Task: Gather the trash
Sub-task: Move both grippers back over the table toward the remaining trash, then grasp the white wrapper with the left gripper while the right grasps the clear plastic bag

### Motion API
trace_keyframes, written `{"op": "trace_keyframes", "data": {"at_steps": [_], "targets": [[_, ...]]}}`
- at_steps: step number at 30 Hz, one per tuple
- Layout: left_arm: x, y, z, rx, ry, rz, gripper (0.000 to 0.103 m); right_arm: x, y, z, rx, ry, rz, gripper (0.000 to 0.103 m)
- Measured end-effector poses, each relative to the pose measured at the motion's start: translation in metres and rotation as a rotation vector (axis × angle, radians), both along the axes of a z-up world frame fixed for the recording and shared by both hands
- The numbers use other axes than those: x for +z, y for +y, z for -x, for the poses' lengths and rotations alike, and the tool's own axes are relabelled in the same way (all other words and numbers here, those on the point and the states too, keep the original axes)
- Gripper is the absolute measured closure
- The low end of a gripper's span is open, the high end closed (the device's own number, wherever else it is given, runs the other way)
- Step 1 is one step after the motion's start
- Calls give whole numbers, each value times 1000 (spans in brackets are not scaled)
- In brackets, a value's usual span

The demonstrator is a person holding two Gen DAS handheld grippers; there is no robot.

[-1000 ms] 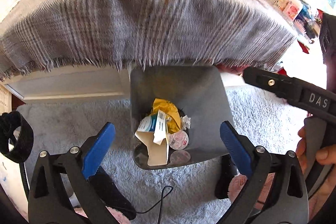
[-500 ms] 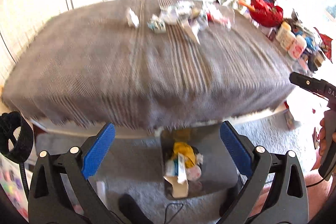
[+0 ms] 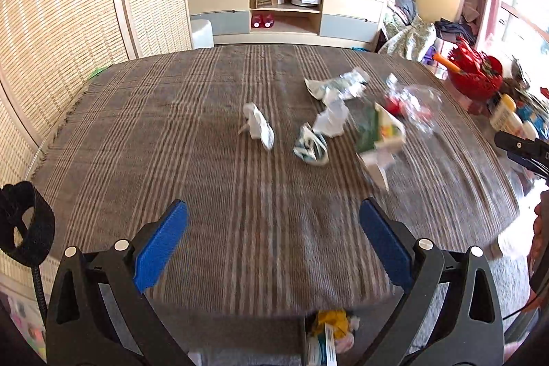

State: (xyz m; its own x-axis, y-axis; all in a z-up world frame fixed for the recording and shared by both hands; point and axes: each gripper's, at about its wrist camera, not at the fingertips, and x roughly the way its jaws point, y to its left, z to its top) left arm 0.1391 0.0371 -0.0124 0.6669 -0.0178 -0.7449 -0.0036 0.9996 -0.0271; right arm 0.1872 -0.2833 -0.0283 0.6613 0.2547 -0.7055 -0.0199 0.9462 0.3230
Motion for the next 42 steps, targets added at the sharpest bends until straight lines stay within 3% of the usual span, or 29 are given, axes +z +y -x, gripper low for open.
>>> {"op": "trace_keyframes", "data": {"at_steps": [3, 8, 12, 24, 27, 29, 31, 33, 35, 42], "targets": [[-5, 6, -35, 16, -1, 14, 8, -6, 4, -28, 0, 0, -6, 4], [-20, 10, -79, 24, -8, -38, 10, -24, 7, -65, 9, 8, -17, 7], [-34, 11, -104, 26, 1, -12, 17, -36, 10, -84, 29, 11, -4, 10], [-63, 8, -144, 10, 41, -13, 23, -66, 27, -113, 77, 51, 5, 12], [-74, 9, -149, 14, 65, -11, 33, -76, 31, -115, 92, 73, -1, 20], [-81, 11, -152, 13, 85, 1, 51, -79, 34, -115, 106, 77, -4, 26], [-85, 11, -153, 11, 96, 5, 59, -76, 36, -113, 120, 70, 4, 46], [-85, 14, -152, 16, 88, 4, 69, -72, 37, -111, 117, 59, 27, 47], [-84, 15, -149, 14, 88, 15, 87, -70, 37, -108, 119, 54, 37, 49], [-73, 17, -131, 23, 55, 9, 88, -54, 32, -93, 120, 32, 48, 59]]}}
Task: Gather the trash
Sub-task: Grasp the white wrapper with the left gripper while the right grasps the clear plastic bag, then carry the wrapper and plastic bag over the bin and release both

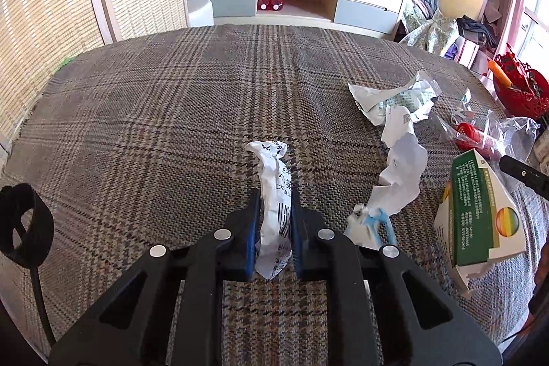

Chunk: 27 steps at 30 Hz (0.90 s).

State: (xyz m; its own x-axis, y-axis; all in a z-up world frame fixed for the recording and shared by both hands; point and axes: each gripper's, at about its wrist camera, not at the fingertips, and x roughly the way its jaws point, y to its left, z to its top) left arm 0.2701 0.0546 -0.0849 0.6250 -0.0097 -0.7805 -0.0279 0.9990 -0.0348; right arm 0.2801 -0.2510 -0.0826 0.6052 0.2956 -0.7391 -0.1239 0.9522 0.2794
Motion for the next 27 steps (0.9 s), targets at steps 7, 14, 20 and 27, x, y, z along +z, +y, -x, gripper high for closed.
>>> {"op": "trace_keyframes", "data": {"at_steps": [7, 14, 20, 27], "targets": [[31, -13, 30, -21, -35, -23, 89, 28, -12, 22, -12, -19, -2, 70], [66, -35, 74, -62, -70, -28, 89, 62, -15, 64, -10, -48, 26, 73], [75, -55, 125, -110, -81, -39, 89, 62, -14, 118, 6, -48, 43, 74], [56, -66, 189, -143, -74, -34, 89, 51, -19, 183, 20, -58, 1, 74]]}}
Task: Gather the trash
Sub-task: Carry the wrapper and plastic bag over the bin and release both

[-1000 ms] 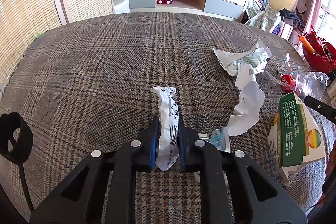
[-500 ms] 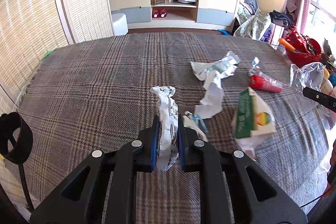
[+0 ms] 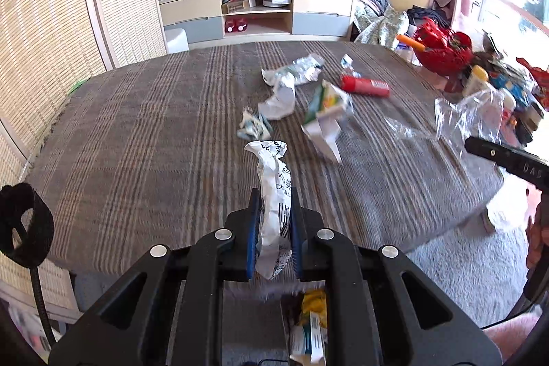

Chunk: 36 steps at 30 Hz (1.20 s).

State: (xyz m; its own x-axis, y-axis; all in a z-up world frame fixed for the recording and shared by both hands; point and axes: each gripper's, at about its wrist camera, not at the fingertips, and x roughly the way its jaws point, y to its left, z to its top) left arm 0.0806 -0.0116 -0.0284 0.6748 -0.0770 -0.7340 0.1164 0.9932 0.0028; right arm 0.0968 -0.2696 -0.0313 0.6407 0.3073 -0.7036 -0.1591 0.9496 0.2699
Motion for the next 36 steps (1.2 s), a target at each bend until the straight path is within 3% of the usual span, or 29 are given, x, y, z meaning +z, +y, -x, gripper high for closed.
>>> {"op": "trace_keyframes", "data": {"at_steps": [5, 14, 21, 28, 36], "targets": [[-18, -4, 45, -10, 24, 46, 89, -7, -2, 41, 20, -13, -18, 74], [-54, -14, 104, -24, 57, 76, 89, -44, 6, 90, 28, 50, -30, 74], [-100, -29, 134, -53, 145, 119, 89, -99, 17, 116, 22, 158, -26, 74], [-149, -48, 136, -70, 250, 137, 88, -150, 27, 116, 17, 277, -28, 74], [-178, -56, 117, -74, 334, 133, 88, -174, 44, 111, 48, 320, 32, 73]]}}
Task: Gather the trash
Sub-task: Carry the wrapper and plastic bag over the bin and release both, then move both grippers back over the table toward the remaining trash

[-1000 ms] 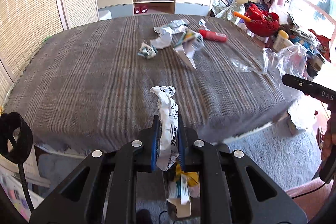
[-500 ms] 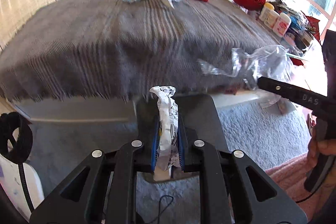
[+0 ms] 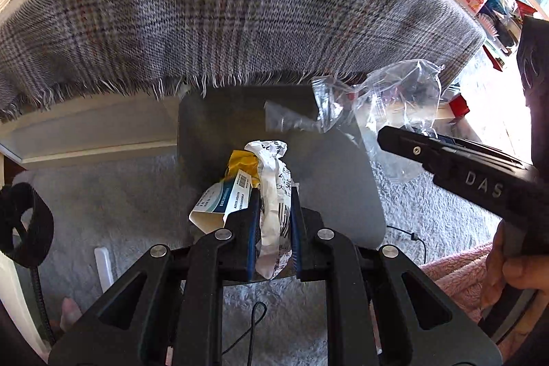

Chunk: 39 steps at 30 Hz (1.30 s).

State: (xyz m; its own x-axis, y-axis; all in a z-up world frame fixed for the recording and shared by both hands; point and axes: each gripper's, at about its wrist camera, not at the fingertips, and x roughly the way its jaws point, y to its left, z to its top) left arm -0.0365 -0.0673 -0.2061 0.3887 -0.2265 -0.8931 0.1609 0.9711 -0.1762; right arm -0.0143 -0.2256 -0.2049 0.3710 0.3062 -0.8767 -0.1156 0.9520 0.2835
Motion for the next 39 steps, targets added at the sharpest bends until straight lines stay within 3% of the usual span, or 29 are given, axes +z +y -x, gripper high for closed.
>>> {"op": "trace_keyframes", "data": {"at_steps": [5, 12, 17, 21, 23, 26, 29, 32, 39], "targets": [[-5, -1, -2, -5, 13, -7, 87, -6, 5, -3, -9, 14, -27, 71], [-8, 2, -2, 13, 19, -5, 85, 0, 8, -6, -18, 0, -44, 58], [-3, 11, 2, 25, 7, -18, 58, 7, 9, -7, -37, -18, -27, 40], [8, 19, 4, 40, -10, -17, 41, 15, 3, -8, -71, -43, -2, 16], [13, 21, 7, 46, -28, -22, 26, 18, -2, -7, -87, -52, -3, 7], [21, 23, 9, 52, -48, -31, 15, 21, -10, -6, -94, -61, -21, 6], [30, 29, 11, 61, -37, 12, 9, 29, -13, -4, -91, -79, -35, 3], [45, 34, 14, 65, -43, 56, 8, 40, -17, -2, -84, -102, -40, 3], [97, 44, 10, 75, -121, 44, 8, 87, -33, -6, -80, -185, -18, 3]]}}
